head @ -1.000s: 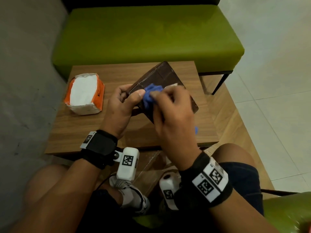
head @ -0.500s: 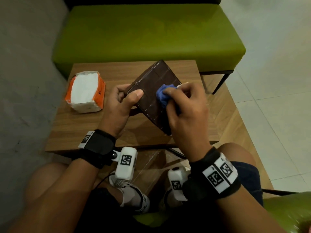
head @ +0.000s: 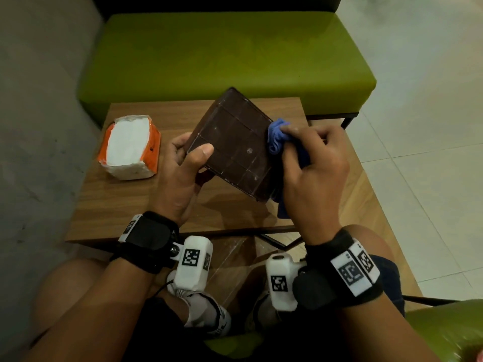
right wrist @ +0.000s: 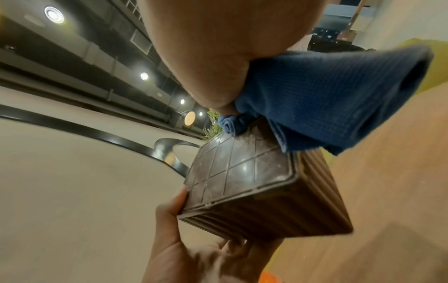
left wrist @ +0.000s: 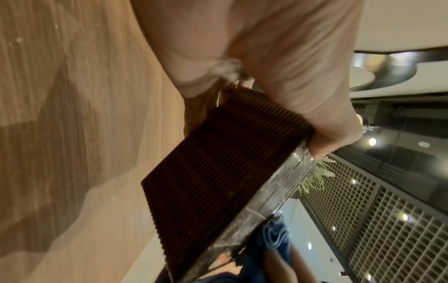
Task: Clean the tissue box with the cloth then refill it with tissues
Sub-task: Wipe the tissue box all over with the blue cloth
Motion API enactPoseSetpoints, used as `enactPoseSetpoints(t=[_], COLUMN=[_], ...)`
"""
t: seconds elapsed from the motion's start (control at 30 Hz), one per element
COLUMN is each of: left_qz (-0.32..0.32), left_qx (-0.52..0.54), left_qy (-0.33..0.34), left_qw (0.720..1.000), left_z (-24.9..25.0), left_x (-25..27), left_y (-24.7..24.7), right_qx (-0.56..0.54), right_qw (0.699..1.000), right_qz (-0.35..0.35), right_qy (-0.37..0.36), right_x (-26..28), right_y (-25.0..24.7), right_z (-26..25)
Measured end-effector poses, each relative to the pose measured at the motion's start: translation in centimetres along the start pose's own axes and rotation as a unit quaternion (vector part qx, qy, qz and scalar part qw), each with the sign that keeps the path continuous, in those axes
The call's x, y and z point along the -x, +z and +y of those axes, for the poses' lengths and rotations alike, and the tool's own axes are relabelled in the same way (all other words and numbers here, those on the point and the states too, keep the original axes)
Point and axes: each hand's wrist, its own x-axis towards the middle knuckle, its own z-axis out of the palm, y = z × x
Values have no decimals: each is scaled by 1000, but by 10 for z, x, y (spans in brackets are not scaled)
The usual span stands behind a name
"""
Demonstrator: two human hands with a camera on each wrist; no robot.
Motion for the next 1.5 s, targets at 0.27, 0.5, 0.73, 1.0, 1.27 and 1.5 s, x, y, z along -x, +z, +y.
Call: enactPoseSetpoints(t=[0.27, 0.5, 0.73, 1.0, 1.27, 1.5], left_qz=[-122, -155, -80, -91, -80, -86], left_qx=[-1, -143, -58, -99, -101, -117], left_qy=[-58, -95, -58, -47, -41, -35], left_qw=[991, 973, 993, 990, 991, 989], left_z=[7, 17, 8, 6, 0, 0], left_x=[1, -8, -10, -5, -5, -5], left_y=[-4, -4, -7, -9, -10, -9], right_qx=[-117, -65, 28, 54, 102, 91], right_qw=[992, 988, 976, 994, 976, 986], right_qz=[1, -103, -110, 44, -101, -51], right_qy=[57, -91, -185, -84, -164, -129], right_x=[2, -16, 5, -18, 14, 3], right_y=[-1, -11, -17, -3, 6, 15], right_z=[-8, -1, -3, 0, -12, -27])
